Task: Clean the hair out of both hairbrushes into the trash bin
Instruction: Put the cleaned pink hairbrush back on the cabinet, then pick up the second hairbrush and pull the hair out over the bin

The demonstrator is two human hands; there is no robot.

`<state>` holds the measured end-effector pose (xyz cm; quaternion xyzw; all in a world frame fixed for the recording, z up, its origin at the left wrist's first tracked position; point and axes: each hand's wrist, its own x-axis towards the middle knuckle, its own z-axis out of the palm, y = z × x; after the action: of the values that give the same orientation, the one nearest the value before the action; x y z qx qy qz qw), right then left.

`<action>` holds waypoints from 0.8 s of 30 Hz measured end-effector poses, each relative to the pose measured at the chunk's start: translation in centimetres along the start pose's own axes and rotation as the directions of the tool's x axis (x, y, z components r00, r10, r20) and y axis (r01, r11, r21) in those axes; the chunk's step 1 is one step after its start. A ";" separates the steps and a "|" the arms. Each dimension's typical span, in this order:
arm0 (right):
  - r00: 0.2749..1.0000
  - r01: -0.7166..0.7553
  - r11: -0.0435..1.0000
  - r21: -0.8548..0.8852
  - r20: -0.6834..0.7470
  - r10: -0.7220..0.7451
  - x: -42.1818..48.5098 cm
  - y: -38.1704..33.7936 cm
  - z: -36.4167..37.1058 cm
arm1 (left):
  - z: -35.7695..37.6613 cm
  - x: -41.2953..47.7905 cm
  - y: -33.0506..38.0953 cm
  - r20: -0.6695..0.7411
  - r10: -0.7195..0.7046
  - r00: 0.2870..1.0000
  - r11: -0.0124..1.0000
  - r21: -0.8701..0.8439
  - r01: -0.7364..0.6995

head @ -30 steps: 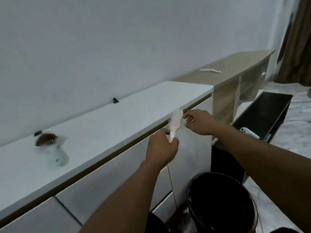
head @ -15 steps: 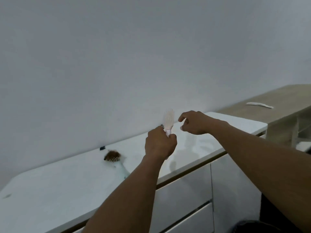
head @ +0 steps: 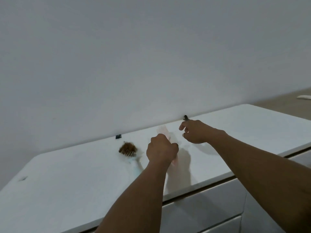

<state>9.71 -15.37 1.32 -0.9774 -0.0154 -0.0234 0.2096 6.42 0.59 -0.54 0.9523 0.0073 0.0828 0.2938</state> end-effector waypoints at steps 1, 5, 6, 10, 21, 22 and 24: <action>1.000 0.004 1.000 -0.004 0.007 -0.004 0.4 0.3 0.6 | 0.4 0.3 -0.2 0.009 -0.004 1.000 1.000 0.007 0.004; 1.000 0.020 1.000 -0.012 0.024 -0.020 1.5 1.0 2.6 | 1.9 0.9 -1.1 0.028 0.000 1.000 0.999 0.038 -0.001; 0.999 0.022 1.000 -0.012 0.029 -0.021 1.6 1.2 3.1 | 2.2 0.9 -1.2 0.021 0.002 1.000 0.999 0.039 -0.003; 0.999 0.015 0.999 -0.042 0.031 -0.014 1.6 1.6 4.3 | 2.4 0.9 -1.4 0.008 0.007 1.000 0.999 0.040 -0.007; 0.999 0.050 0.998 -0.028 0.004 -0.050 -1.4 -1.8 0.2 | -2.9 -0.9 -2.1 -0.043 0.011 0.999 0.996 0.093 -0.007; 0.998 0.062 0.998 -0.025 -0.007 -0.062 -1.6 -2.6 -0.1 | -3.8 -1.1 -2.6 -0.057 0.003 0.998 0.995 0.103 0.003; 0.995 0.094 0.995 -0.016 -0.024 -0.095 -1.7 -4.5 -0.1 | -5.4 -1.6 -4.0 -0.089 -0.041 0.995 0.992 0.113 0.051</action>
<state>7.81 -11.38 3.14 -0.9767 -0.0589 -0.0456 0.2013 4.08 6.78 1.39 0.9628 0.0465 0.1166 0.2394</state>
